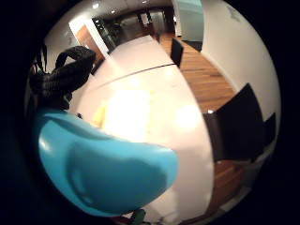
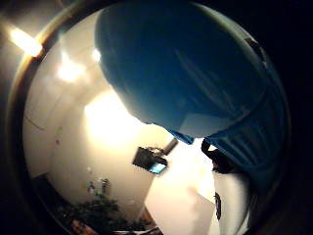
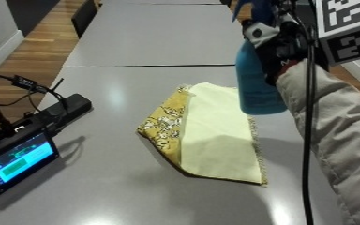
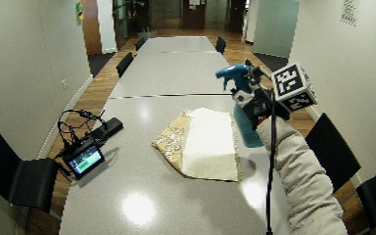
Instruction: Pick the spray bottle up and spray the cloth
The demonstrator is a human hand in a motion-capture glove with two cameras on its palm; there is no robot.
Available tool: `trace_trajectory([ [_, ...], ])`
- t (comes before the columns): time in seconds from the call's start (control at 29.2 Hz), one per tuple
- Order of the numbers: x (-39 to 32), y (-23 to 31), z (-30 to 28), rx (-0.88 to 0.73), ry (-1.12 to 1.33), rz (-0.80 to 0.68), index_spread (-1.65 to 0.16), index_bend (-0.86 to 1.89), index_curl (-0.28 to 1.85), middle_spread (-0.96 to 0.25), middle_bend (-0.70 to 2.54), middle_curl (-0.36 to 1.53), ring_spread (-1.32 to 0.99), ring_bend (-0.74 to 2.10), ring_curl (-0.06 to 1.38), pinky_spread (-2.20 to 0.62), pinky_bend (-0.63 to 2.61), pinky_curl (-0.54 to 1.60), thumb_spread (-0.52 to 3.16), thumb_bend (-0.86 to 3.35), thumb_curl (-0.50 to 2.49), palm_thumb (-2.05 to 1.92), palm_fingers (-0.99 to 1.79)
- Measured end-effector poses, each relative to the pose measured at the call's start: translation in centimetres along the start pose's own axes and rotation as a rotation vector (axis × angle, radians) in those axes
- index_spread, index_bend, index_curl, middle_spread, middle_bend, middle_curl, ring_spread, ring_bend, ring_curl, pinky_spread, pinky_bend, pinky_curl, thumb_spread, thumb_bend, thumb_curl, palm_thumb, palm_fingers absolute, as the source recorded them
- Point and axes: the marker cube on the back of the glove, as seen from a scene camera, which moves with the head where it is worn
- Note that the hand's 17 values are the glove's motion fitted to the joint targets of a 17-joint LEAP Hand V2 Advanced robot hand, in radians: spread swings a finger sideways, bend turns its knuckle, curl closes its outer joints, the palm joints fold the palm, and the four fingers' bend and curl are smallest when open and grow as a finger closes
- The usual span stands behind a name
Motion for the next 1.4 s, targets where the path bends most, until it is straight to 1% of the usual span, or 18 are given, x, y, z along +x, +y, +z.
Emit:
trace_trajectory([
  [0.1,-3.0,-1.9,-0.3,0.099,-0.218,0.034,-0.21,0.34,0.55,-0.03,0.45,0.49,-0.11,0.38,0.47,-0.16,0.30,0.46,0.43,-0.02,0.71,1.03,1.21],
  [0.21,-6.8,-3.6,2.2,0.173,-0.378,0.005,-0.21,0.33,0.55,-0.03,0.45,0.49,-0.11,0.38,0.47,-0.16,0.30,0.46,0.43,-0.02,0.72,1.03,1.21],
  [0.34,-10.1,-4.6,6.4,0.153,-0.509,-0.020,-0.21,0.33,0.56,-0.03,0.45,0.49,-0.12,0.37,0.47,-0.16,0.28,0.46,0.43,-0.03,0.72,1.03,1.20],
  [0.62,-9.7,-3.3,13.6,0.053,-0.532,0.047,-0.21,0.31,0.56,-0.03,0.43,0.49,-0.12,0.36,0.48,-0.17,0.25,0.46,0.46,-0.03,0.73,1.03,1.18],
  [0.92,-9.3,-2.2,15.8,-0.018,-0.524,0.037,-0.21,0.28,0.56,-0.03,0.41,0.50,-0.12,0.34,0.48,-0.18,0.25,0.46,0.49,-0.03,0.73,1.04,1.17],
  [0.99,-9.5,-2.0,16.2,-0.067,-0.526,0.029,-0.21,0.25,0.56,-0.03,0.41,0.50,-0.12,0.34,0.48,-0.18,0.25,0.47,0.51,-0.03,0.73,1.04,1.15],
  [1.06,-9.3,-1.6,16.6,-0.149,-0.533,0.031,-0.22,0.21,0.55,-0.04,0.40,0.50,-0.12,0.34,0.48,-0.17,0.26,0.47,0.55,-0.03,0.72,1.04,1.14],
  [1.09,-9.0,-1.3,16.9,-0.197,-0.544,0.032,-0.22,0.15,0.53,-0.04,0.41,0.50,-0.11,0.35,0.48,-0.13,0.15,0.43,0.61,-0.05,0.70,0.99,0.96],
  [1.13,-8.8,-1.0,17.0,-0.247,-0.560,0.032,-0.23,0.16,0.54,-0.03,0.44,0.51,-0.11,0.32,0.48,-0.11,0.06,0.42,0.65,-0.06,0.69,0.96,0.82],
  [1.2,-8.2,-0.3,17.0,-0.349,-0.595,0.021,-0.23,0.21,0.56,-0.03,0.44,0.51,-0.11,0.30,0.50,-0.04,-0.02,0.39,0.72,-0.05,0.68,0.92,0.53],
  [1.3,-7.6,1.3,15.6,-0.478,-0.631,-0.015,-0.24,0.22,0.56,-0.02,0.40,0.49,-0.13,0.25,0.49,-0.01,0.04,0.36,0.78,-0.02,0.66,0.94,0.33],
  [1.33,-7.6,2.1,14.5,-0.507,-0.645,-0.024,-0.25,0.21,0.55,-0.01,0.37,0.48,-0.14,0.21,0.47,-0.01,0.04,0.34,0.79,0.01,0.67,0.97,0.22],
  [1.4,-7.7,4.0,11.4,-0.538,-0.681,-0.042,-0.25,0.22,0.53,0.00,0.36,0.47,-0.14,0.20,0.46,0.00,0.06,0.31,0.83,0.03,0.67,1.02,0.20],
])
